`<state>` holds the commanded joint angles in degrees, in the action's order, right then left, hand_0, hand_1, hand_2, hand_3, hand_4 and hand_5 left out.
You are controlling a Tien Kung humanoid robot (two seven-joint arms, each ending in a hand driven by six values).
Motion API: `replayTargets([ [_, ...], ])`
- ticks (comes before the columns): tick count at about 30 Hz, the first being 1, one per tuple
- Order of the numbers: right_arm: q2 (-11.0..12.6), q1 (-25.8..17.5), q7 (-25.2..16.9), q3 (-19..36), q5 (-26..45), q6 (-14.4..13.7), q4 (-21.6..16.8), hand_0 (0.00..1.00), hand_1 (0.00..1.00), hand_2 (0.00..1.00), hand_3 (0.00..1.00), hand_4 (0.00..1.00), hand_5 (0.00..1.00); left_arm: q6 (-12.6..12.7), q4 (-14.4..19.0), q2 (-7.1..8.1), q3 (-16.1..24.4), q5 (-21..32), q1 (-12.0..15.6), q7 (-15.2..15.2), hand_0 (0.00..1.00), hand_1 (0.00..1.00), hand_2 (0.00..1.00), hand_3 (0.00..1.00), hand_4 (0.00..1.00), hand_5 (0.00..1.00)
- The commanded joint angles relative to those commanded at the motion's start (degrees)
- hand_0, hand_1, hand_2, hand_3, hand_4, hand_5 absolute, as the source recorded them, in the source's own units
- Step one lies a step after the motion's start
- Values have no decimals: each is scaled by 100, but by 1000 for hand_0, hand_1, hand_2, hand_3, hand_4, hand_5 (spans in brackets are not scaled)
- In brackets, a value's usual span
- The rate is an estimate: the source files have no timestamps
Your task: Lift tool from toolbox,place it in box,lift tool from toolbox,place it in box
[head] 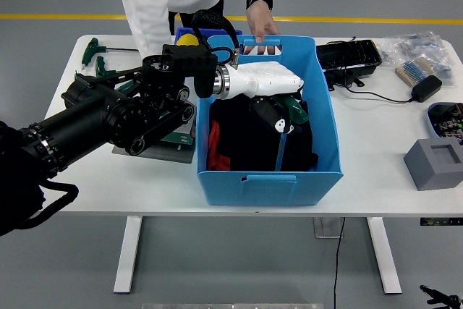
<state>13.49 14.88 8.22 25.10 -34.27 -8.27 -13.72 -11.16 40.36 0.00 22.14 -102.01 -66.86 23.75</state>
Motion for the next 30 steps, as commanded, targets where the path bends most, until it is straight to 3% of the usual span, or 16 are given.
replayTargets([
  [1, 5, 6, 2, 3, -7, 0, -1, 627, 603, 664, 540, 785, 665, -40, -62, 0, -31, 35, -7, 28, 224, 168, 212, 294, 913, 765],
  [2, 9, 11, 3, 5, -14, 1, -2, 627, 602, 664, 540, 785, 664, -62, -100, 0, -49, 58, -14, 44, 408, 460, 555, 600, 988, 871],
  [7, 28, 39, 14, 25, -63, 5, -8, 627, 602, 664, 540, 785, 664, -80, -262, 0, -81, 130, -81, 171, 408, 460, 555, 600, 988, 871],
  [8, 31, 44, 18, 33, -78, 6, -10, 628, 601, 664, 540, 784, 664, -49, -301, 0, -46, 148, -104, 211, 496, 581, 645, 674, 998, 881],
  [18, 46, 57, 61, 101, -222, 32, -24, 626, 601, 664, 541, 784, 664, 338, -398, 0, 266, 453, -256, 611, 533, 623, 699, 710, 998, 882],
  [24, 47, 42, 67, 108, -231, 35, -26, 627, 601, 664, 540, 784, 664, 507, -121, 0, 587, 355, -221, 727, 541, 637, 716, 726, 998, 869],
  [30, 34, 1, 39, 68, -130, 18, -14, 629, 601, 664, 540, 784, 662, 473, 313, 29, 1138, -197, -59, 537, 540, 634, 717, 725, 998, 864],
])
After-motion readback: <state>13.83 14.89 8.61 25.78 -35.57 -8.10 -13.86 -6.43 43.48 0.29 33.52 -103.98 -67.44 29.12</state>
